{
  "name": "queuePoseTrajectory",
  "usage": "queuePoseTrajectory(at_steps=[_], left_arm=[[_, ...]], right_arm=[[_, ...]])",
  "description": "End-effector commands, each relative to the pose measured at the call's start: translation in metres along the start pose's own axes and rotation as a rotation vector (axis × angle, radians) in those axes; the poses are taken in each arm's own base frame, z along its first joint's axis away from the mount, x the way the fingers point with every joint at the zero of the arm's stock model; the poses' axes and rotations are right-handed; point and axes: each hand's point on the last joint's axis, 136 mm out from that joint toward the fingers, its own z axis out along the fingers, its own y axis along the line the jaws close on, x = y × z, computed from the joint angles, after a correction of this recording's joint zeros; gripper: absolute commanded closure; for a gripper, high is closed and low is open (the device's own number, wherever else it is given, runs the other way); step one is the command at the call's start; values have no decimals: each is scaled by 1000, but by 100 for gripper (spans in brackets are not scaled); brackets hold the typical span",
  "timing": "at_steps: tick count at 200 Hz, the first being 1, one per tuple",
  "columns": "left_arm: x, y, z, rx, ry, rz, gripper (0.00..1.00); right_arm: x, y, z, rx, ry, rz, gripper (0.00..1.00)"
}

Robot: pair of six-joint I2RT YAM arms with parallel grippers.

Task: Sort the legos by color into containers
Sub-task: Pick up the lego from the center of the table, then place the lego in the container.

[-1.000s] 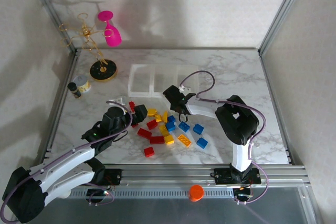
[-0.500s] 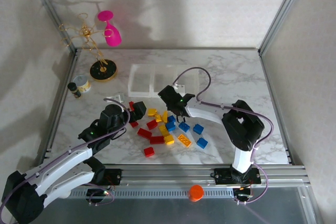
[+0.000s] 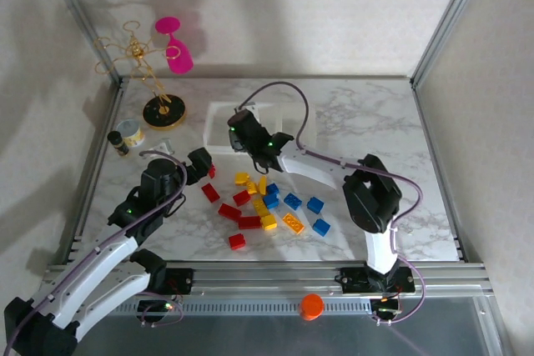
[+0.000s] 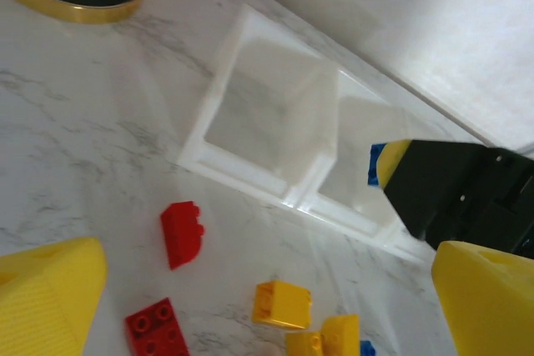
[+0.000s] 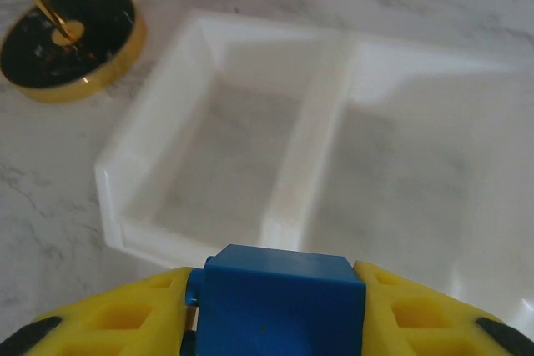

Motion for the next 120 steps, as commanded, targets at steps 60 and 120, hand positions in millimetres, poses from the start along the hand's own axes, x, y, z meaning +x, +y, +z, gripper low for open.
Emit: queuePoseTrajectory(at_steps=[60, 120], left_arm=[[-6, 11, 10, -54, 11, -14, 0], [-2, 8, 16, -50, 39, -32, 0]], right_arm=[[-23, 29, 76, 12, -56, -110, 52], [-49, 48, 55, -99, -63, -92, 27]])
